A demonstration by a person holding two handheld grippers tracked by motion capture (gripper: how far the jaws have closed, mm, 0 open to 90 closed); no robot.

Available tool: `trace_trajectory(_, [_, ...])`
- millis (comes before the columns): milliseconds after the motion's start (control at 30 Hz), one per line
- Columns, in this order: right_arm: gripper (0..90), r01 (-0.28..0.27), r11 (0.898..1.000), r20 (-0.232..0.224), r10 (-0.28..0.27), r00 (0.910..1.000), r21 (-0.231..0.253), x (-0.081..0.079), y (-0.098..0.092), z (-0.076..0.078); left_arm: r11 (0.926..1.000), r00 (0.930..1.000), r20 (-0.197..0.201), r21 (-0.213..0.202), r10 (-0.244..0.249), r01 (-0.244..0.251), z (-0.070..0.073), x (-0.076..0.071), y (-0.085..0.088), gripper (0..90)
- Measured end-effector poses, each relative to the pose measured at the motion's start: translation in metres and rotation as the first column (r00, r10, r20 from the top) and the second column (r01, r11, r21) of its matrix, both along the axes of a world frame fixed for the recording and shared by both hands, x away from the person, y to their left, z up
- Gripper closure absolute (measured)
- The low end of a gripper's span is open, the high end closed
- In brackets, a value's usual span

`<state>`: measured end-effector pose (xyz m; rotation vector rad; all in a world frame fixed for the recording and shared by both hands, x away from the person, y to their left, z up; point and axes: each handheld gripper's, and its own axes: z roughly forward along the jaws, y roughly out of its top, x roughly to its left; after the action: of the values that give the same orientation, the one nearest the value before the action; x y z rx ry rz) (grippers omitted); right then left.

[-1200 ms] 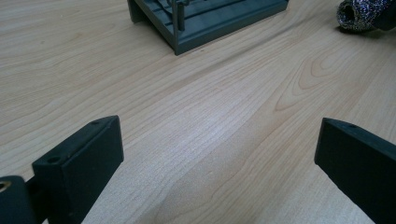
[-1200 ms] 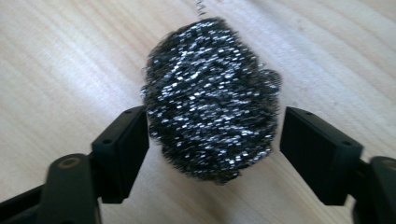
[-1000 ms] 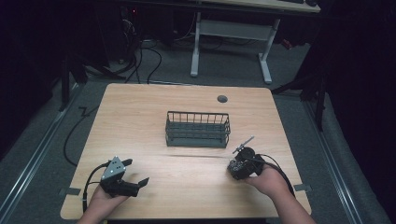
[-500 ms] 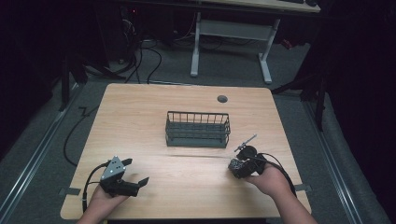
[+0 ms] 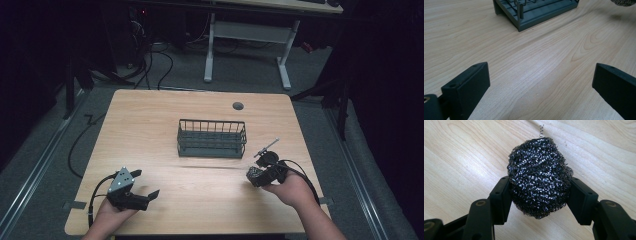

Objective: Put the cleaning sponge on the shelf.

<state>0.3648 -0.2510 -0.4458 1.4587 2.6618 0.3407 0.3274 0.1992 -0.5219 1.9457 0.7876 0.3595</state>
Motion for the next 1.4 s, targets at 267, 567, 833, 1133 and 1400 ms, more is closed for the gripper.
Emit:
trace_trajectory(267, [42.5, -0.022, 0.999, -0.013, 0.021, 0.9997, -0.034, 0.006, 0.006, 0.016, 1.0, 1.0, 0.002, -0.002, -0.006, 0.006, 0.001, 0.0, 0.001, 1.9])
trace_trajectory(567, [42.4, -0.02, 0.999, -0.008, 0.02, 0.9998, -0.025, 0.013, 0.011, 0.031, 0.9999, 0.9999, -0.002, -0.003, -0.012, 0.012, 0.001, -0.001, -0.001, 2.0])
trace_trajectory(833, [42.5, -0.025, 0.999, -0.006, 0.025, 0.9997, -0.027, 0.022, 0.016, 0.045, 0.9999, 0.9999, -0.005, -0.002, -0.011, 0.011, 0.0, 0.0, 0.0, 2.0])
trace_trajectory(1133, [42.3, -0.026, 0.999, -0.013, 0.025, 0.9996, -0.019, 0.034, 0.024, 0.059, 0.9999, 0.9999, -0.003, -0.006, -0.011, 0.011, 0.0, 0.001, 0.0, 2.0])
trace_trajectory(1400, [42.3, -0.021, 1.0, -0.015, 0.022, 0.9997, 0.01, 0.049, 0.032, 0.073, 0.9999, 0.9999, -0.001, -0.007, -0.011, 0.011, 0.001, 0.001, 0.001, 2.1])
